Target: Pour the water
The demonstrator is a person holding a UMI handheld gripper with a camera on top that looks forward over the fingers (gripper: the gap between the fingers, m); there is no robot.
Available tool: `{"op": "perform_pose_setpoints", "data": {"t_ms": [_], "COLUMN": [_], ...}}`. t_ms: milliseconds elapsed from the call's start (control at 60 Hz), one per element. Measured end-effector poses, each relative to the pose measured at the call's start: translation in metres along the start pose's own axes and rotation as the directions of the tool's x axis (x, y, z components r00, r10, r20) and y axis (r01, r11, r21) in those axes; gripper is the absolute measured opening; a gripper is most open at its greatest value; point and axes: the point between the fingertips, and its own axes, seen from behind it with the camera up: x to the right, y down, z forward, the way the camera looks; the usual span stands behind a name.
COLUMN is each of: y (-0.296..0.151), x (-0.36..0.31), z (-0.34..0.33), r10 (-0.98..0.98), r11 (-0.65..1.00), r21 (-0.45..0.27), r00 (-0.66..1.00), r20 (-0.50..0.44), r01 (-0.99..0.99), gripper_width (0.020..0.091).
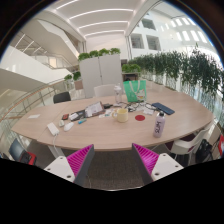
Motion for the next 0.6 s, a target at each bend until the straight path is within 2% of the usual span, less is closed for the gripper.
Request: {"op": "perform_pose_setpoints", "data": {"t_ms": [117,133,183,333,517,600], "y": [0.0,0.005,0.007,0.005,0.002,0.001], "x": [0.011,-0.013,-0.016,0.015,0.113,0.169], "z": [0.002,-0.009,-0.01,0.0,0.048,0.091], "r10": [0.018,0.022,0.028,0.031,0.03,0.017], "r11": [1.0,1.0,0.999,0.998,0.986,0.978], "r21": [0.014,0.017,0.021,0.061,0.164,0.209], "r00": [0.999,0.999,0.999,0.997,0.989,0.985], "r20": [-0.027,-0.032,-0.041,-0.068,-0.142,-0.169], "r01": [-0.018,-0.021,-0.027,-0.026,-0.006,0.019], "gripper_width": [0.0821,0.0822,0.082,0.0815,0.0814,0.0812]}}
